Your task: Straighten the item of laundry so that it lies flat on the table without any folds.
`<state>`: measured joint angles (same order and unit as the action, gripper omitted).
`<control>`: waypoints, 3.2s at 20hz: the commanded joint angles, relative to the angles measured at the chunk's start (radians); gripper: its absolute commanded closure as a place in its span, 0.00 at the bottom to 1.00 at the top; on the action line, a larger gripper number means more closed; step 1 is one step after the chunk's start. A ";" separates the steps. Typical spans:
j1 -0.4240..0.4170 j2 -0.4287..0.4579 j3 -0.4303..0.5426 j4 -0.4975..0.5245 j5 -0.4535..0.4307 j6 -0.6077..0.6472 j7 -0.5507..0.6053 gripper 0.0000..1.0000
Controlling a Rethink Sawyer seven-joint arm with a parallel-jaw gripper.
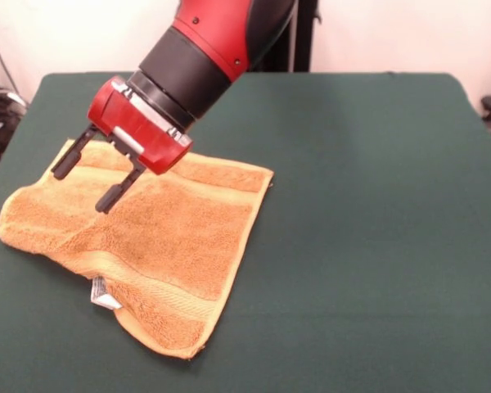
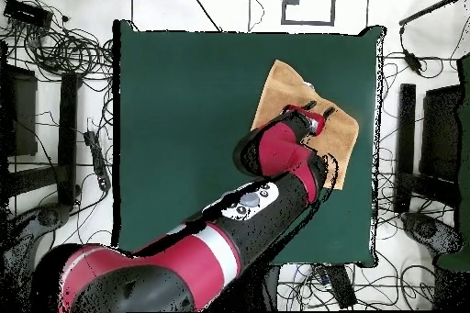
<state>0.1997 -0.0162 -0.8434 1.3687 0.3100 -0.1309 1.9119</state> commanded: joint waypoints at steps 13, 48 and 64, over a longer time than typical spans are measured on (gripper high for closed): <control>-0.098 -0.085 0.341 0.006 -0.052 0.165 0.094 0.00; -0.125 -0.190 0.385 -0.036 -0.080 0.428 0.068 0.00; -0.183 -0.218 0.475 -0.051 -0.051 0.594 0.072 0.00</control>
<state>0.0337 -0.2444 -0.5510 1.3117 0.2562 0.3390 1.9119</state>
